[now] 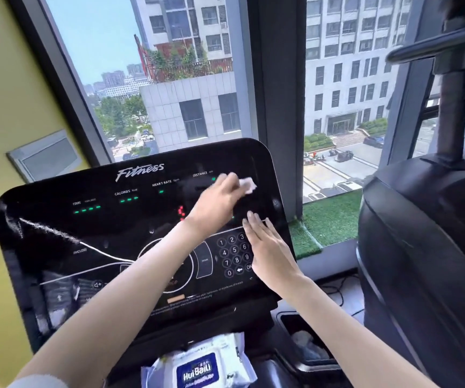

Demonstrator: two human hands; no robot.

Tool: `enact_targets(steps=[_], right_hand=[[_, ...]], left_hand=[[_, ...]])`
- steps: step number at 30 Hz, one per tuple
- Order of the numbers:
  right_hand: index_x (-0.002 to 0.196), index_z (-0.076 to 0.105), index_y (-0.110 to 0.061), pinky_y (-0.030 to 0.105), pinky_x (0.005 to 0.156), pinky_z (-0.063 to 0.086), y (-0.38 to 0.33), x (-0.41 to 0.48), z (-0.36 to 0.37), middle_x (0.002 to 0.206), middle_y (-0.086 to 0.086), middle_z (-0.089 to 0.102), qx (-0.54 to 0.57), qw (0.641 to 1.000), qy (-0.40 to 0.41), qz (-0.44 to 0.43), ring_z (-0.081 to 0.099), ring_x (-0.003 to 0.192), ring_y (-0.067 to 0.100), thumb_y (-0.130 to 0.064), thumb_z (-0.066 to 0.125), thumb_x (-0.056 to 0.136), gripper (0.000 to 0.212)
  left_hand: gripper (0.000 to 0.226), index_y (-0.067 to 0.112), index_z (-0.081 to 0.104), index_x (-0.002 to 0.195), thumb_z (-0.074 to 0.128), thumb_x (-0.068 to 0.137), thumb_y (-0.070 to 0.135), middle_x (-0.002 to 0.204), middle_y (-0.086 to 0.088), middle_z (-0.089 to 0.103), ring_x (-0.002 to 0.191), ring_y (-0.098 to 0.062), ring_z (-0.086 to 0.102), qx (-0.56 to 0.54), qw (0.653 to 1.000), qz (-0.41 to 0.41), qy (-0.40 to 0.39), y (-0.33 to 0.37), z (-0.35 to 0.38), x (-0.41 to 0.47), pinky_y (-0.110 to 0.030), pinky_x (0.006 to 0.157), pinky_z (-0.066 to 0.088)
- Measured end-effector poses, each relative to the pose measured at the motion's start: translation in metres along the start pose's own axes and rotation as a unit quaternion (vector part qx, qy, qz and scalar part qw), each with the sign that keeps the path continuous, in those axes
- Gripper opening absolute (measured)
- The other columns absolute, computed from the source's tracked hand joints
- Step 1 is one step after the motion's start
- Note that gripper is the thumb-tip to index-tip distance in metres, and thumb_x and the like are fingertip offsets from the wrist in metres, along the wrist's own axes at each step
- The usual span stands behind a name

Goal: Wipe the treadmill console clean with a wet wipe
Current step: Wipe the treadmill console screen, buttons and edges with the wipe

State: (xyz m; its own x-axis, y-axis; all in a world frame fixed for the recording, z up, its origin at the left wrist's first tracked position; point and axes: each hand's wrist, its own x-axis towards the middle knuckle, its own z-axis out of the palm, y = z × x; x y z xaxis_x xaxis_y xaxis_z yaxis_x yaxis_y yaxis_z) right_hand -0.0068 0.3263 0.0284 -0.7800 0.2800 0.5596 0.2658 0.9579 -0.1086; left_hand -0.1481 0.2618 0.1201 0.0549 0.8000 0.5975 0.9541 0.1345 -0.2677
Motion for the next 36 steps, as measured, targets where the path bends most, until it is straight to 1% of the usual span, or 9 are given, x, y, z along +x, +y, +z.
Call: enact_targets(steps=[3,5,8,12,16,18,24,33,36], right_hand=[[0.135,0.041,0.005,0.041,0.111,0.024,-0.004,-0.001,0.0,0.144,0.021,0.037,-0.008,1.0,0.005,0.002,0.038,0.133,0.028,0.006,0.073,0.057,0.085],[0.13,0.047,0.006,0.044,0.107,0.033,-0.005,0.0,0.001,0.138,0.022,0.045,-0.012,1.0,0.01,0.009,0.045,0.128,0.029,0.005,0.076,0.049,0.086],[0.127,0.05,0.007,0.046,0.104,0.036,-0.005,0.0,0.0,0.136,0.023,0.047,-0.011,1.0,0.006,0.006,0.047,0.126,0.03,0.002,0.079,0.046,0.086],[0.129,0.048,0.008,0.046,0.103,0.038,-0.005,-0.001,-0.001,0.137,0.024,0.046,-0.015,1.0,0.006,0.005,0.047,0.126,0.032,0.006,0.077,0.047,0.087],[0.125,0.051,0.009,0.049,0.102,0.038,-0.01,0.0,0.0,0.133,0.027,0.048,-0.008,0.999,0.02,0.028,0.049,0.124,0.034,0.007,0.078,0.048,0.082],[0.124,0.051,0.011,0.049,0.105,0.033,-0.022,0.004,0.0,0.131,0.029,0.049,0.016,0.997,0.048,0.065,0.048,0.124,0.036,0.009,0.076,0.049,0.079],[0.134,0.038,0.011,0.047,0.111,0.025,-0.072,0.014,0.003,0.141,0.029,0.037,0.045,0.996,0.073,0.016,0.032,0.135,0.036,0.009,0.064,0.065,0.074],[0.14,0.032,0.006,0.044,0.113,0.023,-0.122,0.026,0.021,0.147,0.022,0.03,0.098,0.992,0.043,-0.073,0.025,0.139,0.03,0.021,0.055,0.061,0.083],[0.141,0.029,0.006,0.044,0.114,0.02,-0.13,0.027,0.025,0.149,0.023,0.026,0.103,0.992,0.036,-0.061,0.022,0.14,0.03,0.021,0.056,0.061,0.086]], left_hand=[[0.057,0.011,0.058,0.12,0.05,0.072,-0.018,0.09,-0.011,0.046,0.08,-0.027,0.044,-0.062,0.958,-0.245,0.133,0.002,-0.002,0.003,-0.033,0.054,0.046],[0.063,0.013,0.056,0.121,0.05,0.066,-0.019,0.094,-0.006,0.041,0.082,-0.025,0.04,-0.05,0.972,-0.205,0.101,0.017,0.004,-0.002,-0.035,0.055,0.047],[0.064,0.012,0.056,0.119,0.058,0.061,-0.017,0.094,-0.003,0.037,0.081,-0.021,0.036,-0.005,1.0,-0.009,0.026,0.016,0.009,-0.015,-0.032,0.054,0.047],[0.059,0.01,0.059,0.119,0.047,0.07,-0.021,0.091,-0.013,0.048,0.083,-0.025,0.043,-0.074,0.935,-0.299,0.174,0.005,0.003,-0.006,-0.03,0.064,0.045],[0.064,0.01,0.058,0.12,0.06,0.062,-0.016,0.092,-0.011,0.05,0.081,-0.021,0.037,-0.001,0.991,-0.115,0.064,0.029,0.011,-0.012,-0.03,0.05,0.045],[0.063,0.01,0.056,0.121,0.063,0.062,-0.012,0.093,-0.01,0.05,0.081,-0.021,0.038,-0.007,0.995,-0.091,0.026,0.028,0.009,-0.02,-0.027,0.047,0.041],[0.065,0.013,0.052,0.124,0.058,0.066,-0.015,0.092,-0.012,0.048,0.082,-0.024,0.043,-0.014,0.971,-0.217,0.101,-0.007,-0.014,-0.05,-0.028,0.047,0.043],[0.05,0.012,0.054,0.129,0.048,0.087,-0.013,0.098,-0.016,0.046,0.083,-0.026,0.048,0.026,0.876,-0.425,0.225,-0.097,-0.074,-0.179,-0.035,0.069,0.05],[0.046,0.013,0.05,0.134,0.045,0.092,-0.007,0.101,-0.013,0.042,0.082,-0.016,0.042,-0.004,0.832,-0.494,0.254,-0.11,-0.091,-0.214,-0.021,0.079,0.042]])
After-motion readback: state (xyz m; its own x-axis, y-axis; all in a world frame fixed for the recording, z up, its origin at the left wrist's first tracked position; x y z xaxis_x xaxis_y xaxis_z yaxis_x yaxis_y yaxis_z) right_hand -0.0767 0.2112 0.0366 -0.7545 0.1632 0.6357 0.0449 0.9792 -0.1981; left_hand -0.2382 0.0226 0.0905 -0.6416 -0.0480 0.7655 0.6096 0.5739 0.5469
